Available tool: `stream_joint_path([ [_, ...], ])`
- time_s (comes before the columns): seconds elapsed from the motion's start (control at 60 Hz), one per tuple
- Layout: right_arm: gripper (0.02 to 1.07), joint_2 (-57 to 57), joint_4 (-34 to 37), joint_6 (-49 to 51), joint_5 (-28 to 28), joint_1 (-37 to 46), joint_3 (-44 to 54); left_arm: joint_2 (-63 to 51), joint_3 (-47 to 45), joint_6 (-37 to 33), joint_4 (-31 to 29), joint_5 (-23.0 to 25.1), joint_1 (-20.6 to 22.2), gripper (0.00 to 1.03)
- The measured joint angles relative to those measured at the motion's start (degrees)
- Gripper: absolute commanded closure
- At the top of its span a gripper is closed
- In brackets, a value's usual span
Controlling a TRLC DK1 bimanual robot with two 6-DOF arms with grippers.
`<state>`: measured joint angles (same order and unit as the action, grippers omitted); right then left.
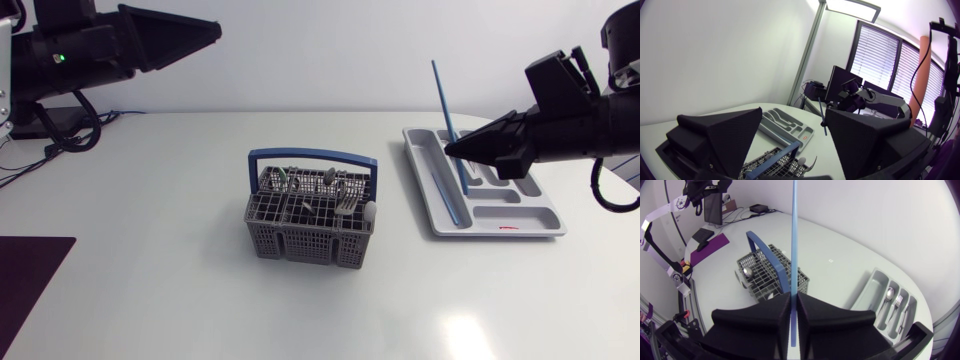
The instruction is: Unload the cutlery basket into the drawer organizer.
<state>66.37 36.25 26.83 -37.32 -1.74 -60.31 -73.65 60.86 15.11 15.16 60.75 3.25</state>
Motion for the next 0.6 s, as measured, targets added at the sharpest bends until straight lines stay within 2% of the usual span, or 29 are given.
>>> stream_joint_path([
  [0.067, 1.01, 1.5, 0.0, 1.5, -0.7, 2.6, 0.5, -0.2, 0.0, -2.8, -2.7, -1.4, 0.7, 0.16],
  [0.217, 1.01, 3.0, 0.0, 3.3, -1.9, 4.9, 1.3, -0.9, 0.9, -10.2, -11.6, -5.5, 3.0, 0.16],
  [0.6, 1.01, 5.0, -0.4, 4.7, -2.0, 8.1, 1.9, -3.8, 1.6, -22.8, -21.4, -19.3, 11.3, 0.16],
])
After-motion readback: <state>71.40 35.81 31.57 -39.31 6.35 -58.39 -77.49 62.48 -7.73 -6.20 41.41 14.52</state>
